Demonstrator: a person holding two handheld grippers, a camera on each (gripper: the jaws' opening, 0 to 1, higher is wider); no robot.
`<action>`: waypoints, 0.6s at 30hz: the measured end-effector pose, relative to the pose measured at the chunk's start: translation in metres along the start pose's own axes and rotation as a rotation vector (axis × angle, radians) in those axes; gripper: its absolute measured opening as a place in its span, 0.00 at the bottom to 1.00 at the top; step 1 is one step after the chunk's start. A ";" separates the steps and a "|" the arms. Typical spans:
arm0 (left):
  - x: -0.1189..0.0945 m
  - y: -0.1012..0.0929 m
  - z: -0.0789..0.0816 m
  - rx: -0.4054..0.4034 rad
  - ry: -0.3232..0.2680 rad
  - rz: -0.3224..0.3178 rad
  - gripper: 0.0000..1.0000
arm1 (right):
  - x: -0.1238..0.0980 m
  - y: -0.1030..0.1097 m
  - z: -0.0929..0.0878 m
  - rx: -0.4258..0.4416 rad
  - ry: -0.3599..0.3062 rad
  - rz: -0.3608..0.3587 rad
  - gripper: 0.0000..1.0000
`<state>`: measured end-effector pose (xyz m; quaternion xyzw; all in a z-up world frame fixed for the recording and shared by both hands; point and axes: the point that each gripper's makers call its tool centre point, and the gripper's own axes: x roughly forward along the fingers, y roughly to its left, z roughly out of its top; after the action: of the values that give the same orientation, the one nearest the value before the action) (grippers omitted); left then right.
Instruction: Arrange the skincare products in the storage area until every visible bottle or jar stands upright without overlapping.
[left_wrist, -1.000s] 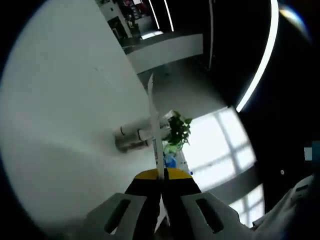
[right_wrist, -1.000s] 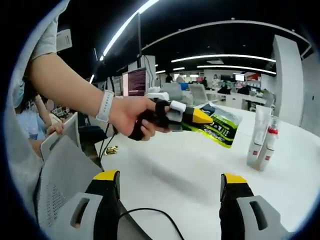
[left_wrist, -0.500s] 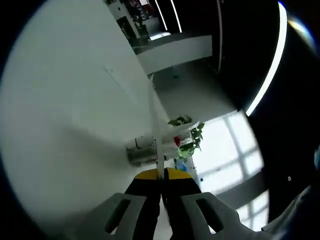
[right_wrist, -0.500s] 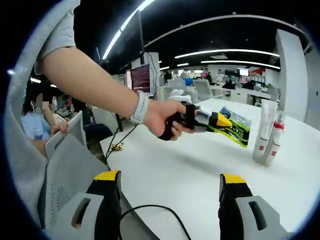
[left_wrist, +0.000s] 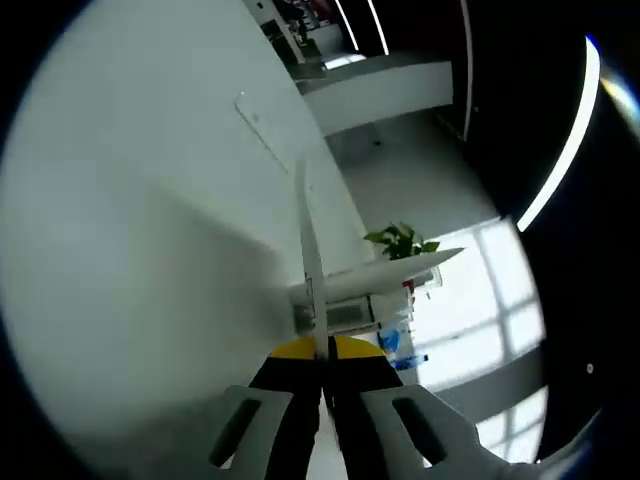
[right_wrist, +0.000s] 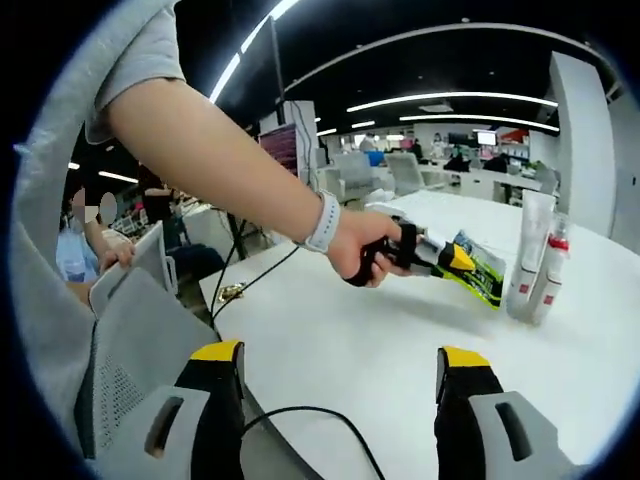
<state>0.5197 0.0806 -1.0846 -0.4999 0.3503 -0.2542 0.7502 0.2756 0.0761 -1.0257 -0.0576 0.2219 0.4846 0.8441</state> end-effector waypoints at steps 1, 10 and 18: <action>0.002 0.003 0.000 -0.003 0.006 0.006 0.00 | 0.000 0.001 -0.001 -0.003 0.004 0.002 0.79; 0.011 0.018 -0.005 -0.014 0.037 0.060 0.00 | 0.001 0.003 -0.003 -0.004 0.014 0.015 0.78; 0.013 0.030 -0.003 0.020 0.047 0.127 0.00 | 0.002 0.004 -0.005 -0.004 0.026 0.020 0.77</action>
<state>0.5265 0.0808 -1.1164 -0.4630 0.3961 -0.2211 0.7615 0.2714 0.0778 -1.0309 -0.0636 0.2326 0.4928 0.8361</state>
